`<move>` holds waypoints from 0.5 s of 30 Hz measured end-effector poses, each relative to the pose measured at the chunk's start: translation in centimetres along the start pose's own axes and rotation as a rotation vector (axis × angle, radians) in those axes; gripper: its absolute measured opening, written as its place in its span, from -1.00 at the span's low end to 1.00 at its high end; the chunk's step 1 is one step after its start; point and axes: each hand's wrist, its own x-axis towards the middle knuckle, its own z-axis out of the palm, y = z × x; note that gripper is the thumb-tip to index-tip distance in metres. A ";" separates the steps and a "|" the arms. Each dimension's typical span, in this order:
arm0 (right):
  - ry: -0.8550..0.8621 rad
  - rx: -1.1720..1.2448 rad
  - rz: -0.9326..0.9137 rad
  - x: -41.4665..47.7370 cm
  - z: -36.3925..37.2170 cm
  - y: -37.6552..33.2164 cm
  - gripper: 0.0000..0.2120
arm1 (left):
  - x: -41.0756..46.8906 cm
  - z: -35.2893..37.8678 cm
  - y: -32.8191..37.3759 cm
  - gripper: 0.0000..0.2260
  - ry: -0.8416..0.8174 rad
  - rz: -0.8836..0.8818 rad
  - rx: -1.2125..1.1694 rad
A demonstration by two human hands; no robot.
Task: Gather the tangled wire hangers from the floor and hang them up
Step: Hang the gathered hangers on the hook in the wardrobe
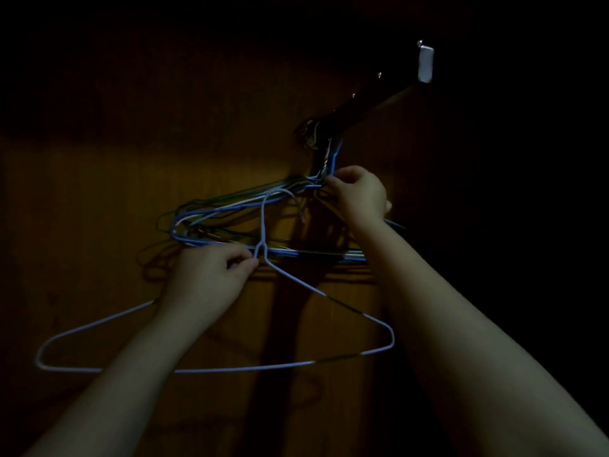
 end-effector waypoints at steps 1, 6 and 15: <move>0.027 -0.017 -0.011 -0.8 -0.3 -0.1 -0.76 | -0.4 0.0 0.0 -0.92 -0.012 -0.008 0.000; -0.056 0.118 -0.076 -9.2 -2.4 -0.5 -0.75 | -3.5 0.6 -0.6 -0.95 0.023 -0.106 -0.072; -0.441 -0.032 0.094 -25.3 0.9 1.9 -0.65 | -11.0 2.1 -1.3 -0.85 -0.027 -0.264 -0.073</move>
